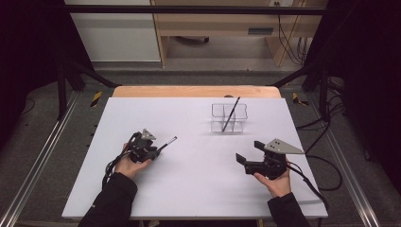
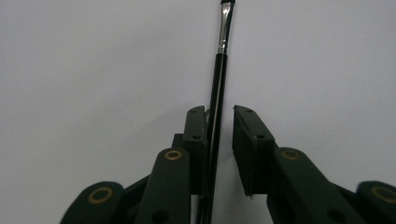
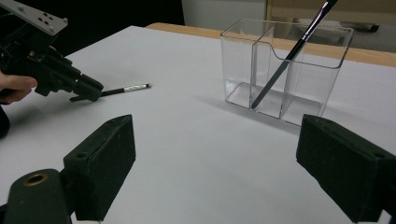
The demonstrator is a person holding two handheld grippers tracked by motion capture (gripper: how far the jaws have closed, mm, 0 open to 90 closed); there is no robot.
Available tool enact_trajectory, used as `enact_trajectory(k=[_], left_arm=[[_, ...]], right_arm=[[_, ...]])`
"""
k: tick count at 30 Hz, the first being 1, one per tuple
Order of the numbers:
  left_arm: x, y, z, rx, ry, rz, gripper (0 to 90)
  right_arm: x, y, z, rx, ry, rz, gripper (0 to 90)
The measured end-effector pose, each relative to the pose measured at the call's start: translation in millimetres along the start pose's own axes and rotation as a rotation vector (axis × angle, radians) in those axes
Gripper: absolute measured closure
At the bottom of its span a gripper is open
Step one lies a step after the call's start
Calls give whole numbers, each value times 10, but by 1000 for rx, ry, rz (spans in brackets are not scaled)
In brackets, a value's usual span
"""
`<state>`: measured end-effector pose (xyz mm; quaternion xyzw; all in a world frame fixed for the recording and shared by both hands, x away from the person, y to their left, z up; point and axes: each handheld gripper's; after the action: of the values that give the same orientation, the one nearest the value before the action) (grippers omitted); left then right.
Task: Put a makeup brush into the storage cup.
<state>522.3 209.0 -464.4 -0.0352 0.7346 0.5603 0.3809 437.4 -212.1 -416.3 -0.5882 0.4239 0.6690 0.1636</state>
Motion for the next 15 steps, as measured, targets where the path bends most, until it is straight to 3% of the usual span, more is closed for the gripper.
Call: enact_trajectory(k=[6,15], left_arm=[[-1,9,-10,-6,9,10,810],[-2,23,-36,2,15,26,826]], right_arm=[[4,-9,4,-1,0,4,123],[6,-11,6,-2,2,6,123]])
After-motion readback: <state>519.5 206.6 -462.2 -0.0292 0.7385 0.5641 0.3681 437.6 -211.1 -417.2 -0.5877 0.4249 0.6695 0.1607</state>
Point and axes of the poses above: each handheld gripper's, and its own axes: y roughly backward along the jaws, x roughly out of its underside, z roughly to its left, and after that the axes turned 11 degrees about y, right-handed
